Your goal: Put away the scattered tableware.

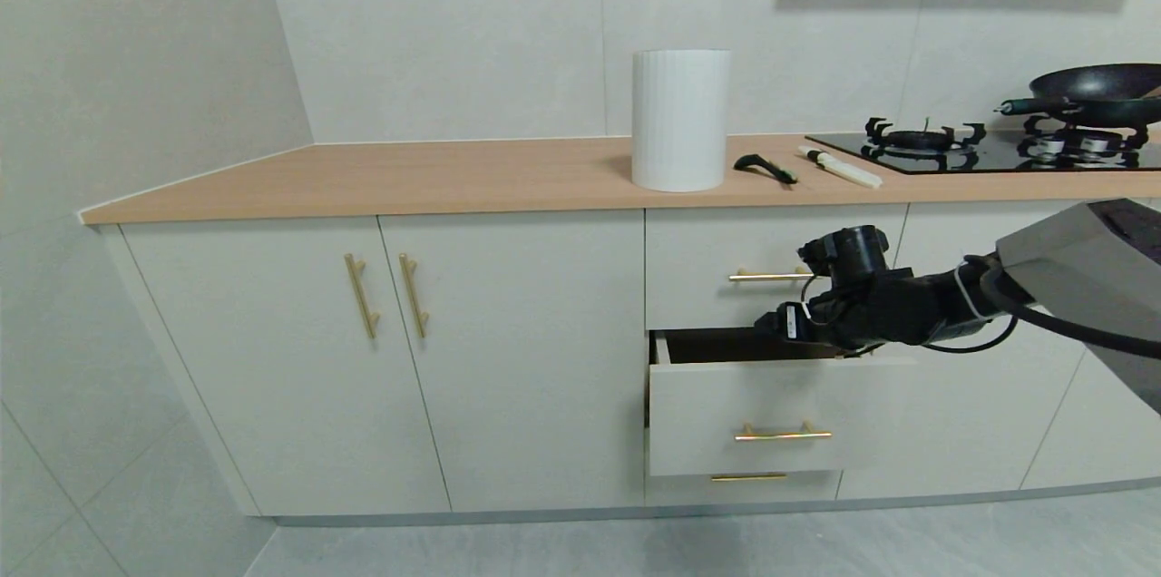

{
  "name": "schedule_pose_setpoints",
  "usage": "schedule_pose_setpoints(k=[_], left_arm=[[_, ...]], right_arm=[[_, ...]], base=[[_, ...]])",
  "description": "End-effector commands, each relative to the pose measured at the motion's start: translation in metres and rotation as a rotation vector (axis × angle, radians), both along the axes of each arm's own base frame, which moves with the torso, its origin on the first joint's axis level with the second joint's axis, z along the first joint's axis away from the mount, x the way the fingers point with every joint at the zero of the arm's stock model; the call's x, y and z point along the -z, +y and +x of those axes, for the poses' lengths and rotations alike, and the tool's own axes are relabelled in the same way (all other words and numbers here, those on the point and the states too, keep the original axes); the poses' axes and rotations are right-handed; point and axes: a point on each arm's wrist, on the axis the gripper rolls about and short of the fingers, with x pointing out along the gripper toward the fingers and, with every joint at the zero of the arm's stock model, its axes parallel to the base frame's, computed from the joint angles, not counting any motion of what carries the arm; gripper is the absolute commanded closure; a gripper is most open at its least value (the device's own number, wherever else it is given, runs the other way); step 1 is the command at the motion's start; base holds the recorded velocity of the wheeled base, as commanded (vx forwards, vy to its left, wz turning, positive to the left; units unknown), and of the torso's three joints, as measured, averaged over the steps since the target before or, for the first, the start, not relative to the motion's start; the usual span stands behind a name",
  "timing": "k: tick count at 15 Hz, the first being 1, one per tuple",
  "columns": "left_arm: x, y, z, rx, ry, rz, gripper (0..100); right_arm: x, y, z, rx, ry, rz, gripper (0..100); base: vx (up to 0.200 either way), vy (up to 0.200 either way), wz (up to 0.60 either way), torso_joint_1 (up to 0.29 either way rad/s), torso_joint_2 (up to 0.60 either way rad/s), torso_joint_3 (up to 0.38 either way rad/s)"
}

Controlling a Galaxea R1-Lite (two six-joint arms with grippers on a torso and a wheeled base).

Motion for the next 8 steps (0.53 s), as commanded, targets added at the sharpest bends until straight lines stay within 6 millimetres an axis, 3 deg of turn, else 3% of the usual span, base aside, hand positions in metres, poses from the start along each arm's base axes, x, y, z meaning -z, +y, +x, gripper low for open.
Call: schedule_pose_setpoints(k=[1, 8], left_arm=[[0.0, 0.0, 0.0, 0.0, 0.0, 0.0, 0], [0.0, 0.0, 0.0, 0.0, 0.0, 0.0, 0]], right_arm=[[0.028, -0.002, 0.008, 0.008, 0.049, -0.012, 0], [0.044, -0.001, 0.012, 0.011, 0.073, -0.024, 0]], base=[[0.0, 0.0, 0.0, 0.0, 0.0, 0.0], [0.0, 0.0, 0.0, 0.0, 0.0, 0.0]])
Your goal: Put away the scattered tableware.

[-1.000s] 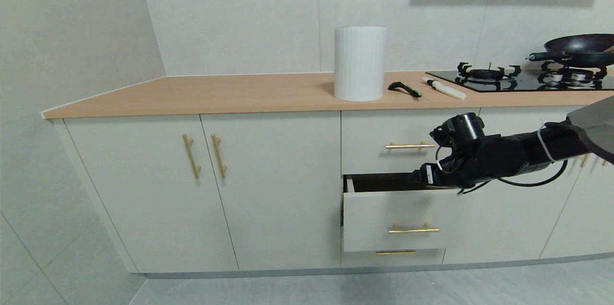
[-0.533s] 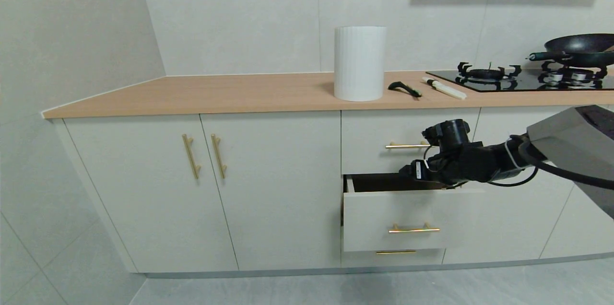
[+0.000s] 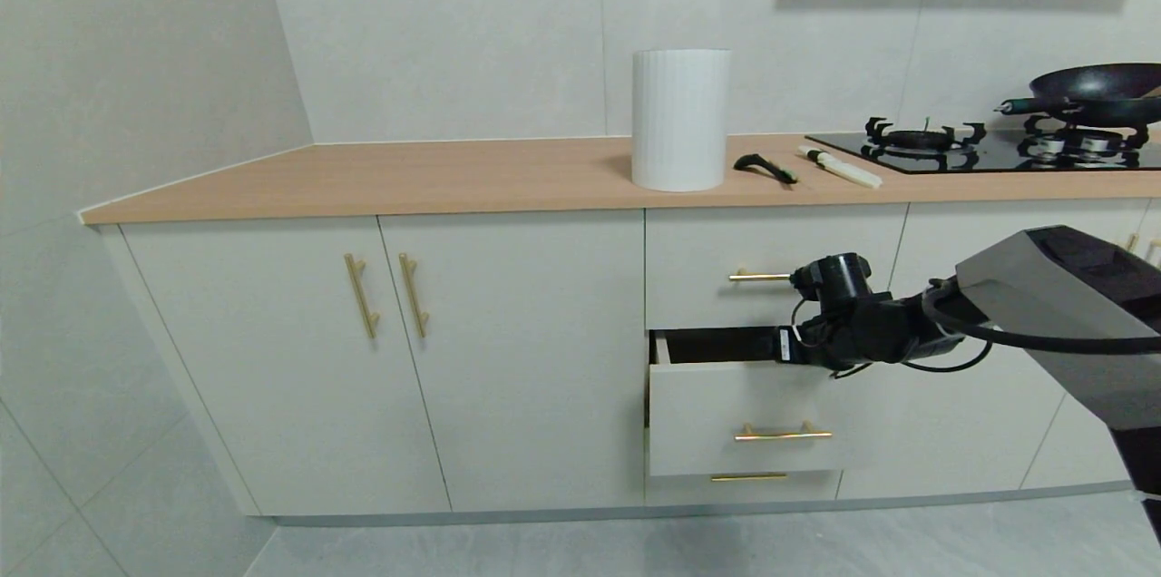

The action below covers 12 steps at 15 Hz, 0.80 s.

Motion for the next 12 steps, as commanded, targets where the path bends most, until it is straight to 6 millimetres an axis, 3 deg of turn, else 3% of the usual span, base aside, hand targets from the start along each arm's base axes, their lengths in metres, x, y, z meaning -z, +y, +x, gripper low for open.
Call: schedule_pose_setpoints(k=[1, 5, 7, 12], left_arm=[[0.0, 0.0, 0.0, 0.0, 0.0, 0.0, 0], [0.0, 0.0, 0.0, 0.0, 0.0, 0.0, 0], [0.0, 0.0, 0.0, 0.0, 0.0, 0.0, 0], [0.0, 0.0, 0.0, -0.001, 0.0, 0.0, 0]], right_arm=[[0.004, 0.0, 0.0, -0.002, 0.009, -0.003, 0], [0.004, -0.001, -0.006, -0.007, 0.045, -0.013, 0], [-0.015, -0.004, -0.026, -0.082, 0.143, -0.052, 0], [-0.023, -0.009, -0.052, -0.178, 0.192, -0.133, 0]], base=[[0.0, 0.0, 0.0, 0.0, 0.0, 0.0], [0.0, 0.0, 0.0, 0.0, 0.0, 0.0], [0.0, 0.0, 0.0, 0.0, 0.0, 0.0], [0.0, 0.0, 0.0, 0.0, 0.0, 0.0]])
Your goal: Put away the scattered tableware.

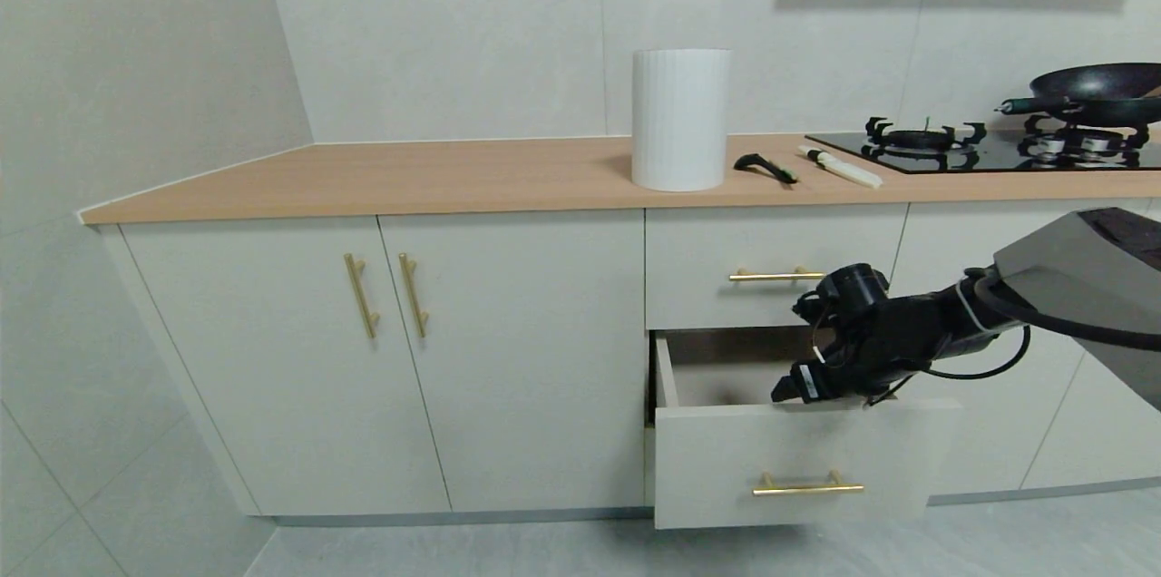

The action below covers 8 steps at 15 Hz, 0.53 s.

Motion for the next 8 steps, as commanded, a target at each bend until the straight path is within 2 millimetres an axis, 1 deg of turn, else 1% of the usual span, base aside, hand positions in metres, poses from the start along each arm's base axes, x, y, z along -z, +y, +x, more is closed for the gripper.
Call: schedule_pose_setpoints(k=[1, 2, 5, 6, 8], left_arm=[[0.0, 0.0, 0.0, 0.001, 0.0, 0.0, 0], [0.0, 0.0, 0.0, 0.001, 0.0, 0.0, 0], [0.0, 0.0, 0.0, 0.001, 0.0, 0.0, 0], [0.0, 0.0, 0.0, 0.001, 0.0, 0.0, 0], [0.0, 0.0, 0.0, 0.001, 0.0, 0.003, 0]], right_arm=[[-0.019, -0.001, -0.018, -0.048, 0.003, -0.01, 0], [-0.022, -0.002, -0.026, -0.081, 0.029, -0.006, 0], [-0.032, -0.003, -0.029, -0.093, 0.016, 0.002, 0], [-0.045, -0.003, -0.033, -0.09, -0.013, 0.01, 0], [-0.057, -0.002, -0.036, -0.081, -0.042, 0.04, 0]], base=[[0.0, 0.0, 0.0, 0.0, 0.0, 0.0], [0.0, 0.0, 0.0, 0.0, 0.0, 0.0], [0.0, 0.0, 0.0, 0.0, 0.0, 0.0], [0.0, 0.0, 0.0, 0.0, 0.0, 0.0], [0.0, 0.0, 0.0, 0.0, 0.0, 0.0]])
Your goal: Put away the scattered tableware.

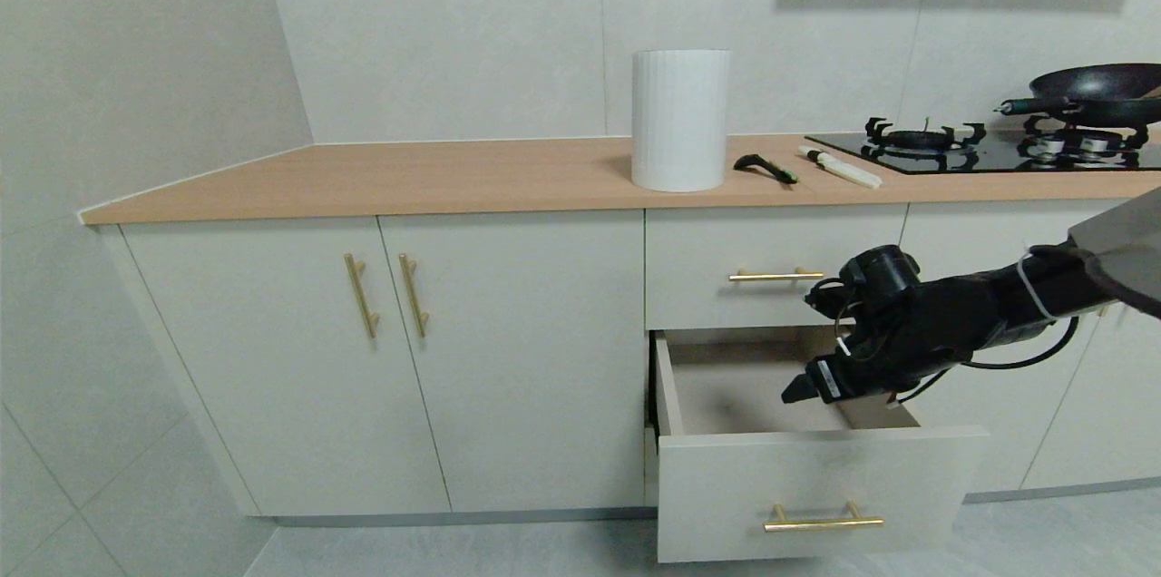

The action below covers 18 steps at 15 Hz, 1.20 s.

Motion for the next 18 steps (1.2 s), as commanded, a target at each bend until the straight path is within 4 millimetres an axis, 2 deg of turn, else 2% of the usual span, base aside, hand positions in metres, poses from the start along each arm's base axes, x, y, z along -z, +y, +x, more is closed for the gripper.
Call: schedule_pose_setpoints(k=[1, 7, 11, 13, 15, 18], left_arm=[[0.0, 0.0, 0.0, 0.0, 0.0, 0.001, 0], [0.0, 0.0, 0.0, 0.0, 0.0, -0.002, 0], [0.0, 0.0, 0.0, 0.0, 0.0, -0.003, 0], [0.0, 0.0, 0.0, 0.0, 0.0, -0.003, 0], [0.0, 0.0, 0.0, 0.0, 0.0, -0.003, 0], [0.0, 0.0, 0.0, 0.0, 0.0, -0.002, 0]], right_arm=[[-0.027, 0.001, -0.007, 0.013, -0.062, 0.037, 0], [-0.05, -0.001, -0.019, -0.017, -0.103, 0.087, 0], [-0.068, -0.002, -0.026, -0.018, -0.151, 0.105, 0], [-0.085, -0.004, -0.036, -0.008, -0.187, 0.124, 0], [-0.08, -0.005, -0.04, -0.012, -0.169, 0.118, 0], [-0.069, -0.005, -0.036, -0.017, -0.141, 0.107, 0]], base=[[0.0, 0.0, 0.0, 0.0, 0.0, 0.0], [0.2, 0.0, 0.0, 0.002, 0.0, 0.002], [0.0, 0.0, 0.0, 0.0, 0.0, 0.0], [0.0, 0.0, 0.0, 0.0, 0.0, 0.0], [0.0, 0.0, 0.0, 0.0, 0.0, 0.0], [0.0, 0.0, 0.0, 0.0, 0.0, 0.0]])
